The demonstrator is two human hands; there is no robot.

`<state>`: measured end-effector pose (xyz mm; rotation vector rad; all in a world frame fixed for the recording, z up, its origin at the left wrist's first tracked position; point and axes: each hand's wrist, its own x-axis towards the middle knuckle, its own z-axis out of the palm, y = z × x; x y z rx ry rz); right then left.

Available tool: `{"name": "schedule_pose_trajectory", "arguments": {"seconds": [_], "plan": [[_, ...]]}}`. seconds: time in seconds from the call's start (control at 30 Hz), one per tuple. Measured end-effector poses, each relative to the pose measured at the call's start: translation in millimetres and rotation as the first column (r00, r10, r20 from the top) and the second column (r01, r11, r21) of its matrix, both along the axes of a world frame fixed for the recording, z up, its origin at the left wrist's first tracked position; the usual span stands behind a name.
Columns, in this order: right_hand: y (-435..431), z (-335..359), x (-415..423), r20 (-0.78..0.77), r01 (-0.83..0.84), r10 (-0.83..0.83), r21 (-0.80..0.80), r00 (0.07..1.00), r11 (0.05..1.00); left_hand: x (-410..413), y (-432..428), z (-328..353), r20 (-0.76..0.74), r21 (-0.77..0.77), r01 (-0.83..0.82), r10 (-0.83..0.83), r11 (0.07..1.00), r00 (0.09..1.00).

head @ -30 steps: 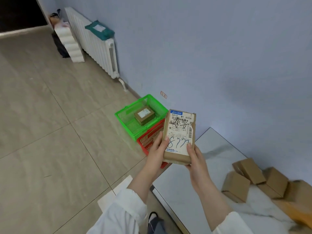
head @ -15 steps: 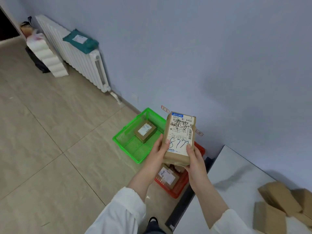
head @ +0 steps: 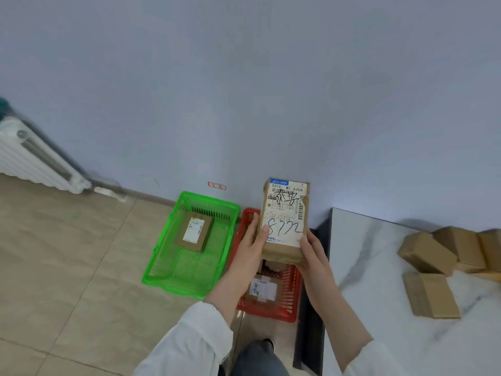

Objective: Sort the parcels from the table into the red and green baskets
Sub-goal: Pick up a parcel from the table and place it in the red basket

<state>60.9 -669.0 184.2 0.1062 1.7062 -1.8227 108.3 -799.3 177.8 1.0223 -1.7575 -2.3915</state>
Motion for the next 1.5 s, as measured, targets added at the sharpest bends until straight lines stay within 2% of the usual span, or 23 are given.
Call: {"name": "schedule_pose_trajectory", "arguments": {"seconds": [0.13, 0.27, 0.37, 0.5, 0.63, 0.73, 0.9, 1.0, 1.13, 1.17, 1.27, 1.33, 1.37, 1.43, 1.5], "plan": [[2.8, -26.1, -24.2, 0.038, -0.023, 0.021, 0.057, 0.999, 0.998, -30.7, 3.6, -27.5, 0.035, 0.004, 0.069, -0.069, 0.998, 0.997], [2.8, -96.4, -60.4, 0.043, -0.059, 0.052, 0.175, 0.998, 0.983, -63.3, 5.2, -86.7, 0.064, -0.060, 0.095, -0.091, 0.994, 0.994], [-0.2, -188.4, -81.0, 0.076, -0.068, 0.051, 0.242, 0.996, 0.968, -82.6, 5.7, -176.6, 0.121, -0.101, 0.061, -0.048, 0.993, 0.991], [-15.0, -347.4, -104.2, 0.090, -0.082, 0.057, 0.312, 0.994, 0.947, -102.8, -1.6, -337.2, 0.189, -0.159, 0.052, -0.021, 0.986, 0.982], [-39.3, -489.4, -118.7, 0.120, -0.114, 0.080, 0.302, 0.989, 0.946, -116.6, -23.9, -491.0, 0.219, -0.227, 0.040, 0.011, 0.973, 0.976], [-56.2, -563.0, -127.0, 0.107, -0.126, 0.098, 0.300, 0.989, 0.945, -123.4, -33.9, -566.0, 0.206, -0.292, 0.018, 0.045, 0.956, 0.978], [-72.7, -628.5, -130.8, 0.048, -0.214, 0.210, 0.336, 0.977, 0.917, -128.6, -41.3, -620.5, 0.211, -0.461, -0.023, 0.135, 0.887, 0.968], [-82.5, -635.7, -131.5, -0.020, -0.207, 0.232, 0.387, 0.972, 0.899, -134.2, -43.5, -629.7, 0.196, -0.569, -0.051, 0.195, 0.821, 0.961], [-84.4, -631.8, -125.2, -0.069, -0.181, 0.234, 0.437, 0.970, 0.881, -135.1, -36.6, -621.4, 0.216, -0.681, -0.004, 0.206, 0.732, 0.954], [-83.8, -630.4, -124.3, -0.067, -0.186, 0.239, 0.445, 0.969, 0.876, -133.4, -35.1, -618.0, 0.197, -0.719, 0.011, 0.188, 0.695, 0.962], [-84.8, -619.0, -131.1, -0.061, -0.219, 0.282, 0.483, 0.958, 0.848, -127.9, -35.7, -613.8, 0.082, -0.881, 0.043, 0.063, 0.471, 0.995], [-85.7, -612.7, -145.7, -0.173, -0.196, 0.388, 0.641, 0.905, 0.742, -128.1, -38.5, -619.2, 0.080, -0.927, 0.077, -0.006, 0.367, 0.997], [-88.2, -610.3, -156.2, -0.241, -0.174, 0.473, 0.716, 0.847, 0.676, -131.5, -40.0, -621.0, 0.102, -0.935, 0.109, -0.040, 0.337, 0.994], [-97.8, -612.0, -178.2, -0.347, -0.139, 0.670, 0.817, 0.656, 0.559, -140.0, -43.5, -626.4, 0.185, -0.946, 0.203, -0.094, 0.254, 0.978], [-108.3, -618.5, -193.2, -0.333, -0.139, 0.815, 0.886, 0.475, 0.443, -146.7, -45.5, -635.9, 0.269, -0.944, 0.284, -0.111, 0.165, 0.957]]}}
